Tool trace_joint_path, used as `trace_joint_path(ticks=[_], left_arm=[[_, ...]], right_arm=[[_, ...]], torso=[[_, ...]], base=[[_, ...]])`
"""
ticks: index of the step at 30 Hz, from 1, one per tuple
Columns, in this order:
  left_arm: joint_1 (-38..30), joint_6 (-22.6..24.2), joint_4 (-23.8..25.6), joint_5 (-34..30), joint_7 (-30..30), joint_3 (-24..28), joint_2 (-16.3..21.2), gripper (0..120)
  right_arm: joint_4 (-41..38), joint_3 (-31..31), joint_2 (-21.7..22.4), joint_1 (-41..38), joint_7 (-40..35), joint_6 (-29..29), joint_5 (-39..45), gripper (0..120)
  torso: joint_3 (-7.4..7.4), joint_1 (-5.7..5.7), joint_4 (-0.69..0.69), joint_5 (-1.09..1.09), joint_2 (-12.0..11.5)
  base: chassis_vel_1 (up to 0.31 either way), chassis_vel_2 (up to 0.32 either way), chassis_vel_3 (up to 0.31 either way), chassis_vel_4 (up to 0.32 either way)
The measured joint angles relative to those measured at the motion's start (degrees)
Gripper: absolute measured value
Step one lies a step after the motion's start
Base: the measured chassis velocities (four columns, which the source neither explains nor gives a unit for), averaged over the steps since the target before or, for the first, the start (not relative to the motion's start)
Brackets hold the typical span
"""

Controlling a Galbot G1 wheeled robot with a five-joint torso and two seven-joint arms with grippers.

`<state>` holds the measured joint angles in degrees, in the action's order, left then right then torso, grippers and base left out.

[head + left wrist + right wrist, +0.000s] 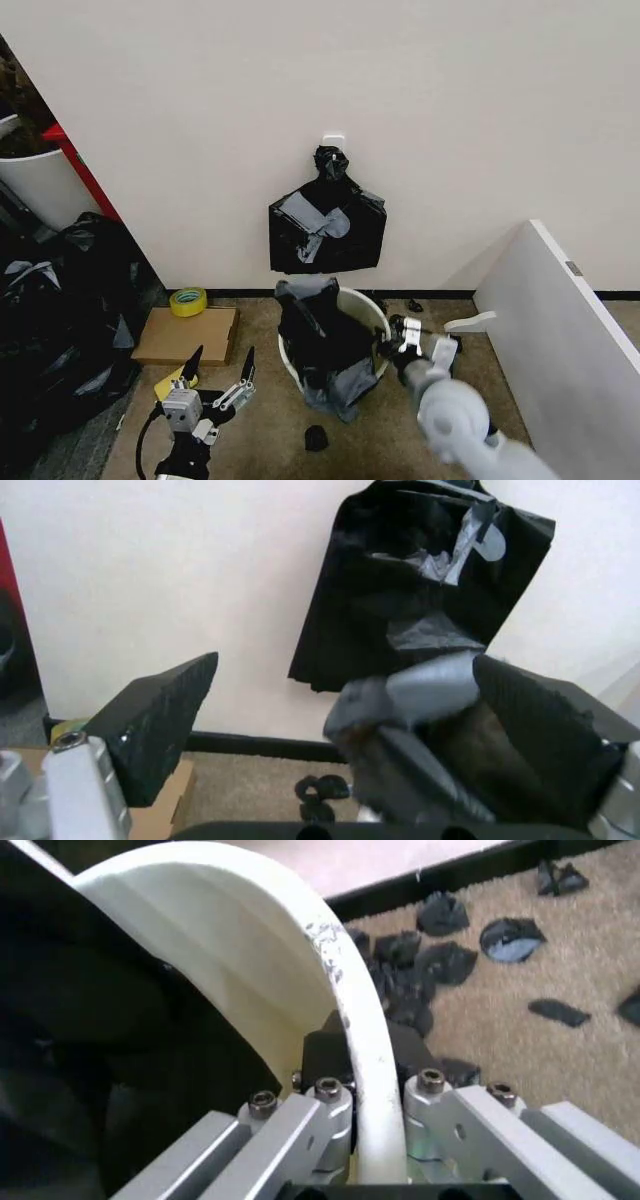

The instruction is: Place the garbage bag over the trash bin.

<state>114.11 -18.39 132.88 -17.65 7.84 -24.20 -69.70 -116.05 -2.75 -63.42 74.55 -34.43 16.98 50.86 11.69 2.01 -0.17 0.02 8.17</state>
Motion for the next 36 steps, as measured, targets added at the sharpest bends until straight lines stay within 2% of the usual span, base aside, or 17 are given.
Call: trace_joint_path(ticks=[5,10,15,18,24,25,28,31,32,36], left_arm=[[0.52,0.0,0.22,0.34,0.19,0.09,-0.13,100],[1.07,-0.13,0.25,1.07,0.3,0.36,-0.36,100],[1.46,-0.3,0.25,1.71,0.35,0.66,-0.65,99],[1.52,-0.36,0.25,1.84,0.37,0.73,-0.77,99],[1.14,-0.24,0.25,1.84,0.43,0.81,-0.74,100],[1.14,-0.24,0.25,1.84,0.43,0.81,-0.74,100],[1.12,-0.19,0.25,1.87,0.44,0.84,-0.7,99],[0.96,-0.13,0.21,1.76,0.46,0.82,-0.52,100],[0.96,-0.13,0.21,1.76,0.46,0.82,-0.52,100],[0.59,0.21,0.21,1.47,0.48,0.78,-0.26,100]], right_arm=[[1.84,0.89,-2.43,0.52,0.42,-2.19,-5.95,1],[4.16,1.06,-4.71,-0.39,-0.4,-2.69,-6.56,1],[4.48,1.06,-4.66,-0.16,-0.54,-1.91,-5.65,1],[3.99,0.67,-4.12,0.8,0.83,-1.35,-6.03,9],[2.1,-0.33,-3.46,2.32,0.11,-1.1,-6.67,34],[2.1,-0.33,-3.46,2.32,0.11,-1.1,-6.67,34],[0.5,-1.15,-2.86,3.62,-0.48,-1.1,-7.42,48],[-1.86,-2.22,-1.66,5.53,-0.74,-0.78,-9.37,60],[-1.86,-2.22,-1.66,5.53,-0.74,-0.78,-9.37,60],[-4.44,-4.76,1.52,7.58,-1.24,-0.67,-12.12,79]], torso=[[0.0,0.0,0.02,0.0,0.0],[0.0,0.0,0.02,0.0,0.0],[0.0,0.0,0.02,0.02,0.0],[0.0,0.0,0.01,0.01,0.0],[0.0,0.0,0.02,0.02,0.0],[0.0,0.0,0.02,0.02,0.0],[0.0,0.0,0.02,0.02,0.0],[0.0,0.0,0.02,0.03,0.0],[0.0,0.0,0.02,0.03,0.0],[0.0,0.0,0.01,0.02,0.0]], base=[[0.0,0.0,0.0,0.0],[0.0,0.0,0.0,0.0],[0.0,0.0,0.0,0.0],[0.0,0.0,0.0,0.0],[0.0,0.0,0.0,0.0],[0.0,0.0,0.0,0.0],[0.0,0.0,0.0,0.0],[0.0,0.0,0.0,0.0],[0.0,0.0,0.0,0.0],[0.0,0.0,0.0,0.0]])
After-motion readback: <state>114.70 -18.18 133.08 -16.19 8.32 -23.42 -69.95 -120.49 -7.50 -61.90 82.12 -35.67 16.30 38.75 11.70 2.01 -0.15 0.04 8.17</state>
